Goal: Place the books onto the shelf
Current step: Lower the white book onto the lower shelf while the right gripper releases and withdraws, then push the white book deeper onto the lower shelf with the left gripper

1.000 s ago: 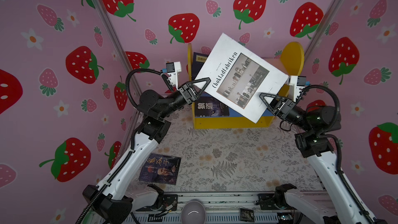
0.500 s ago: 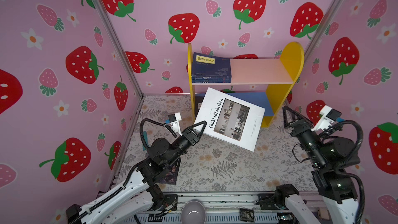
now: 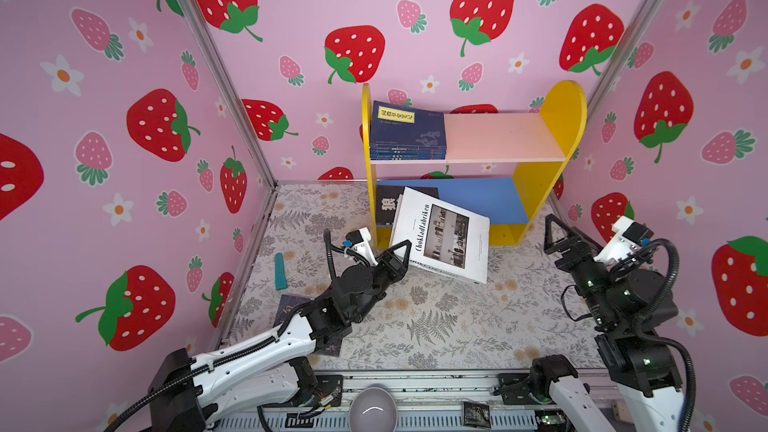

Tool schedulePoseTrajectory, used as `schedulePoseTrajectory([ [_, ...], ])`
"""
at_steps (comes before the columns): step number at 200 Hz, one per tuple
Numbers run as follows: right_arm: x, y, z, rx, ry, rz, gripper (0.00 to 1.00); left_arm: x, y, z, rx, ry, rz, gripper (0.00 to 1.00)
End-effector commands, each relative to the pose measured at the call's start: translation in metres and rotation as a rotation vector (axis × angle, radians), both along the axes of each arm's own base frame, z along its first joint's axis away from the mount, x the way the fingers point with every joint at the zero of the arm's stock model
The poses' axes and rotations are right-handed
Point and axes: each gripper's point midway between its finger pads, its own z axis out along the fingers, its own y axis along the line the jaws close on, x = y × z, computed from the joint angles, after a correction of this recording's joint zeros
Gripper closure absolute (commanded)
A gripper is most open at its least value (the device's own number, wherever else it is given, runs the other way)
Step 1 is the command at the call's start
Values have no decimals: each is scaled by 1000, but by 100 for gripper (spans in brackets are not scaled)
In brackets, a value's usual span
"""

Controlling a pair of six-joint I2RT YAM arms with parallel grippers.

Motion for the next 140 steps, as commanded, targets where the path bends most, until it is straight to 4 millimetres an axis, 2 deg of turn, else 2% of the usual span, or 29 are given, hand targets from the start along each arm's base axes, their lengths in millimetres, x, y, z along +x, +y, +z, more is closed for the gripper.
schedulePoseTrajectory([
  [1,-3,2,-1,6,-13,17,0,19,-3,60,-135,-118,88,85],
  [33,-10,0,2,14,-30,16,0,50,-29,57,-170,-100,137,85],
  [75,-32,-1,25,2,-96,40,0,96,-77,52,-233,-79,133,84],
  [102,-46,-11,35,-13,-130,2,0,115,-105,43,-200,-51,117,84],
  [140,-55,-14,41,-20,-161,-5,0,136,-124,37,-191,-67,149,84],
])
